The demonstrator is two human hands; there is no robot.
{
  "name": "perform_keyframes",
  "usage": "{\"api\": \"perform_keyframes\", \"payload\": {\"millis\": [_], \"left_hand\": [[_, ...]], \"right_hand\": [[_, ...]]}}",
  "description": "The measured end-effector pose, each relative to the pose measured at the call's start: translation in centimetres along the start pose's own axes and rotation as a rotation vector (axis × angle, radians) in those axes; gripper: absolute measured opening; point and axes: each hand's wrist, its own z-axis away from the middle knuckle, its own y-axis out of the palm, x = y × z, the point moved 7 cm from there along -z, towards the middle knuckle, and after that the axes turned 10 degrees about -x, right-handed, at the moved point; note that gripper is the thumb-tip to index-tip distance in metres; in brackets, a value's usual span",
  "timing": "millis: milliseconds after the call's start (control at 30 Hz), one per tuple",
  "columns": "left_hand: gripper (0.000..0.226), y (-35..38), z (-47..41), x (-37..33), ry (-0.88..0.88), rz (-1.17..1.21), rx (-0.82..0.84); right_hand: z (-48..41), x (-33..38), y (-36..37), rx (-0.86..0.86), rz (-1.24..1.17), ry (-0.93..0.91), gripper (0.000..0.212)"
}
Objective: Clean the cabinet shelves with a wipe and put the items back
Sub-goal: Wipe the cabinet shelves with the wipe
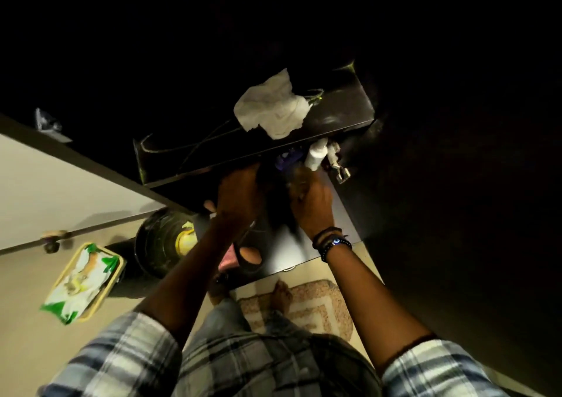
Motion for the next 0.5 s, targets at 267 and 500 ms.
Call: {"api": "perform_keyframes", "payload": {"millis": [267, 500], "left_hand": [[0.028, -1.6, 5.2, 6.3, -0.297, 0.176, -0.050], [0.024, -0.8, 6.0, 8.3, -0.374, 0.261, -0.050]], "right_hand": [[2.1, 4.2, 7.6, 0.407, -0.012, -0.046, 0.042], [0.9, 6.3, 10.8, 0.511, -0.006, -0.016, 0.041]]}}
